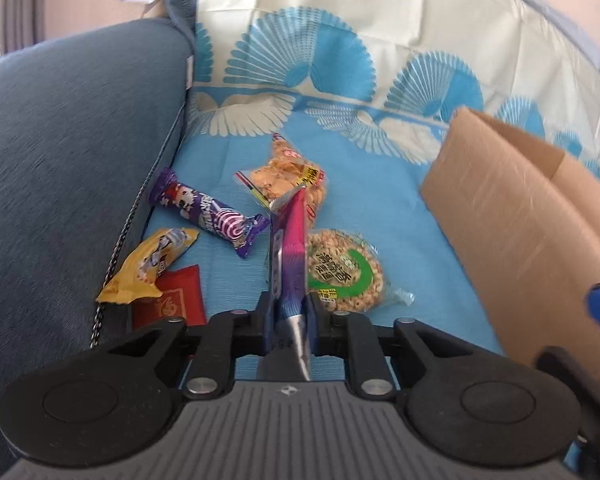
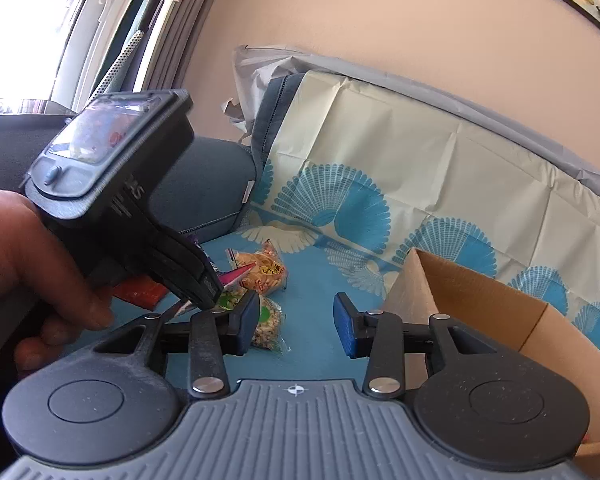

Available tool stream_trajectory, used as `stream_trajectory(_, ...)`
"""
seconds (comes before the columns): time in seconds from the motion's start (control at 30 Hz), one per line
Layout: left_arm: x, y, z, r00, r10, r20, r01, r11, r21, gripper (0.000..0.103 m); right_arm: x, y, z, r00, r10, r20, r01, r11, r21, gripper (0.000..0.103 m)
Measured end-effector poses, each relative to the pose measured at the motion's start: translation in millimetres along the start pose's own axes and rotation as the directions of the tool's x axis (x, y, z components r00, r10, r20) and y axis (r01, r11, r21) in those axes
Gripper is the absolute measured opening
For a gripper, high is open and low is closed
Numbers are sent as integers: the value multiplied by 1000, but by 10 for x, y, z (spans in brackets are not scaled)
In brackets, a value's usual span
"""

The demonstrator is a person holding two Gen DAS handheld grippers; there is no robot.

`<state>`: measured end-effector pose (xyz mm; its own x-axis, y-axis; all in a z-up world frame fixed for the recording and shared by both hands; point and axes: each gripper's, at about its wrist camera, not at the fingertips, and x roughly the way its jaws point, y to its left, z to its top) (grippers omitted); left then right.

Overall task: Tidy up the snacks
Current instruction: 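Grasp the silver stick pack with the left tool while the right tool grasps the round peanut cake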

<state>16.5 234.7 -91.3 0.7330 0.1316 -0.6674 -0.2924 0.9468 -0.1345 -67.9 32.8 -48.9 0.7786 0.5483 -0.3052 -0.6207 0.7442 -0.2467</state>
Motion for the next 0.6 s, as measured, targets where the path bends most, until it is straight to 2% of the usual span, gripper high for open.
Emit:
stream_trajectory(0.07, -48, 161, 10, 1000, -29, 5, 29, 995, -93, 7, 143, -19, 42, 1000, -9, -5, 9, 1000, 19, 49)
stream_trajectory(0.13, -75, 325, 4, 999, -52, 8, 53, 981, -188, 6, 355, -67, 82, 999, 6, -43, -3, 997, 73, 67)
stream_trajectory(0.17, -101, 387, 11, 998, -58, 8, 58, 973, -225, 4, 490, -88, 90, 997, 25, -73, -18, 995, 103, 70)
stream_trajectory(0.23, -141, 342, 11, 998, -59, 10, 59, 977, -204, 4, 819, -95, 76, 986, 70, -150, -48, 988, 148, 81)
stream_trajectory(0.3, -203, 288, 9, 999, -43, 19, 46, 982, -181, 4, 1139, -68, 51, 970, 102, -223, -61, 981, 183, 86)
stream_trajectory(0.47, -367, 359, -41, 998, -22, 60, 35, 973, -228, 3, 1714, 20, 39, 932, 172, -318, -93, 964, 250, 93)
stream_trajectory(0.57, -385, 318, -39, 998, -8, 56, 20, 978, -207, 3, 1920, 116, 26, 903, 233, -360, -149, 958, 246, 94)
stream_trajectory(0.6, -384, 323, -38, 999, -8, 54, 19, 978, -209, 3, 1974, 133, 13, 896, 235, -378, -149, 959, 243, 98)
